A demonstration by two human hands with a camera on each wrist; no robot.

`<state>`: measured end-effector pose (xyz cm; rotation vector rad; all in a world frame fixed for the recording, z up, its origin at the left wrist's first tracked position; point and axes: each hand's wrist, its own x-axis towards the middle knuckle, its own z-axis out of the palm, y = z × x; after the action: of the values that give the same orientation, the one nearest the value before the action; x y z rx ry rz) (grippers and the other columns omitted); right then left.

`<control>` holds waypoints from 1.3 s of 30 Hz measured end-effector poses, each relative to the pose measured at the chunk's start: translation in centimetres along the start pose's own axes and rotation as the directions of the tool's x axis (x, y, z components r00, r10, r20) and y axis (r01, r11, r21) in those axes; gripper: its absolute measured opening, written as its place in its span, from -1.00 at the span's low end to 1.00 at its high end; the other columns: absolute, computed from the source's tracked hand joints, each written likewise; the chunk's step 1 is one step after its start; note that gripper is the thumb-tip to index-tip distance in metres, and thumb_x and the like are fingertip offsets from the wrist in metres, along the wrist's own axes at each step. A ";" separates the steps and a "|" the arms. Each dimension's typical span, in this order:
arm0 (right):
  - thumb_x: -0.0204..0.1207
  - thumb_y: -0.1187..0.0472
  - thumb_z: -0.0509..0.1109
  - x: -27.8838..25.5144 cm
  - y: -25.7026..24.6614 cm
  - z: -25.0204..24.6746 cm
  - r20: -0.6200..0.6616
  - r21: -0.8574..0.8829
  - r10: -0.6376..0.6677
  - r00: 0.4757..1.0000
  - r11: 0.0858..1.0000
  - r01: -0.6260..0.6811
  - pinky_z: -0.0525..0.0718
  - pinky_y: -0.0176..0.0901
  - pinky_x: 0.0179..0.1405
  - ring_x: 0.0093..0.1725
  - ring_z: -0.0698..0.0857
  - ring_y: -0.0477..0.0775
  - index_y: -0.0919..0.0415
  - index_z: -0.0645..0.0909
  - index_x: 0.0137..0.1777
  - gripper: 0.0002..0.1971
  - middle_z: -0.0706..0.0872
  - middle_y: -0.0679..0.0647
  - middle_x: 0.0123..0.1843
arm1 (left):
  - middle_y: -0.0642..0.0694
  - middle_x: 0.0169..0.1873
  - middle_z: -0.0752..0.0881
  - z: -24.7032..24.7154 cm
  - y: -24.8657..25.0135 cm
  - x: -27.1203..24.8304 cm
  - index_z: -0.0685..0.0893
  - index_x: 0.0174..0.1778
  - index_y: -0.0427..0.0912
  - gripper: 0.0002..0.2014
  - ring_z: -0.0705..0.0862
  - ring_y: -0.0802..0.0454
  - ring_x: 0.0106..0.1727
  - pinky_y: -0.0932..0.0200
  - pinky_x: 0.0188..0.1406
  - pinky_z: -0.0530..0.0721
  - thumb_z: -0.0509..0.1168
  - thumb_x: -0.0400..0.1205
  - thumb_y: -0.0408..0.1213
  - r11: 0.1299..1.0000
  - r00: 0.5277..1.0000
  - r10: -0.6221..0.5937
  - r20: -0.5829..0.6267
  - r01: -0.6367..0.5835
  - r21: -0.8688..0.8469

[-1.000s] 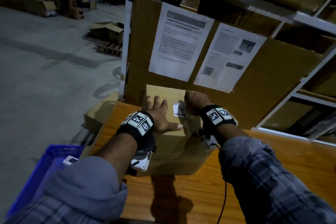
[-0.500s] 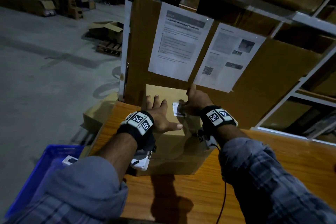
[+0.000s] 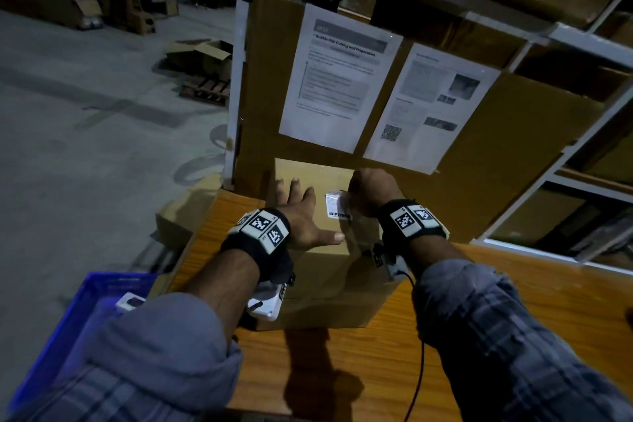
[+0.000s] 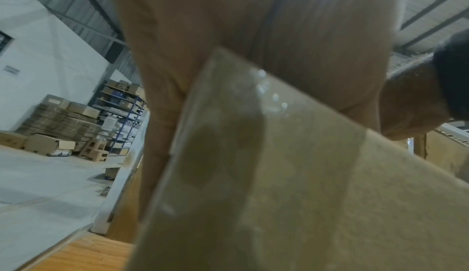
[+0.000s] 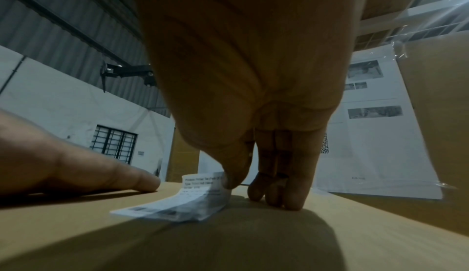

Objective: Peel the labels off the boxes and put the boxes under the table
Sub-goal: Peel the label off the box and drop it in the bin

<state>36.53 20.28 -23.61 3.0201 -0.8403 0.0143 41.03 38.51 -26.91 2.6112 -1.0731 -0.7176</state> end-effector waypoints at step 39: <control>0.80 0.08 0.33 -3.8 5.1 -0.3 0.111 0.542 0.073 0.991 0.831 -0.123 0.76 0.17 0.26 0.24 0.71 0.17 0.15 0.61 0.22 -0.84 0.73 0.14 0.25 | -0.08 0.83 -0.25 1.9 -0.2 1.0 -0.08 0.86 -0.06 0.20 -0.38 -0.23 0.80 -0.33 0.76 -0.15 0.32 0.49 0.52 0.995 0.975 0.074 -0.208 -0.086 -0.050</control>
<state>30.66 17.86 -23.29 3.5219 -1.1806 0.1545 40.75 37.90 -28.95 2.5108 -1.0709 -0.4414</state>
